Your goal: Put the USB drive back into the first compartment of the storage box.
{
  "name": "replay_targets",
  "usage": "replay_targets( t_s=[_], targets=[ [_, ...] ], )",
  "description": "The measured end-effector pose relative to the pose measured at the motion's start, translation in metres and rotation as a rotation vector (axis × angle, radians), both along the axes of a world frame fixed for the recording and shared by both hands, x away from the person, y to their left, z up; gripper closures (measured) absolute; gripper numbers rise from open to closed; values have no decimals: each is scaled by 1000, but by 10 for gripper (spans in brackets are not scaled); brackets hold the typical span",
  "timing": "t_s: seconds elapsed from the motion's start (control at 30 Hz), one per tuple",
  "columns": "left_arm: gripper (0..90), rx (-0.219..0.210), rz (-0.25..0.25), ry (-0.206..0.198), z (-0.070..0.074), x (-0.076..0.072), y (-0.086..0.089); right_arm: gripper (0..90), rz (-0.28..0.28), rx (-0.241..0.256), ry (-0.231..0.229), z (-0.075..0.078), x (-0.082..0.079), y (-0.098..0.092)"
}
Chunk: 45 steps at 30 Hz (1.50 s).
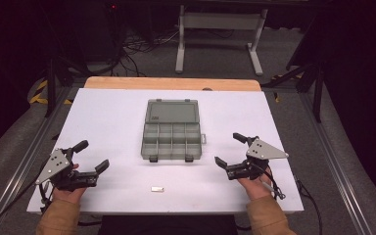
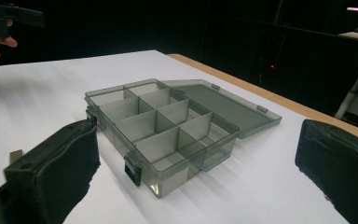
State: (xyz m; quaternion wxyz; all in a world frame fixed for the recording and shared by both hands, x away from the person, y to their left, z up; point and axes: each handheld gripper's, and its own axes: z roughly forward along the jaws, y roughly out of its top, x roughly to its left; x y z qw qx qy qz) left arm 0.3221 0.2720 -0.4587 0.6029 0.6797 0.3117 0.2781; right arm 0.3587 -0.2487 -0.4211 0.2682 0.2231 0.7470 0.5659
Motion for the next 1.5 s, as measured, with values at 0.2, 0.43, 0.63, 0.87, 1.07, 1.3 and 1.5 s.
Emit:
replay_targets(
  t_s=[0.2,0.43,0.63,0.87,1.07,1.3,1.5],
  targets=[
    [19,4,-13,20,0,1,1,1,16,-16,7,6,4,11],
    [0,10,-28,30,1,-1,1,1,69,0,24,12,10,24],
    [3,28,-30,24,2,-2,2,2,105,-6,40,15,14,34],
    [15,31,-22,25,2,-2,1,18,145,-27,31,21,16,48],
    [19,31,-18,27,1,-1,2,27,172,-46,28,25,18,63],
    [24,32,-16,29,1,-1,2,45,211,-67,29,29,20,83],
    [25,33,-19,30,1,-1,2,60,256,-88,41,30,21,100]
  ],
)
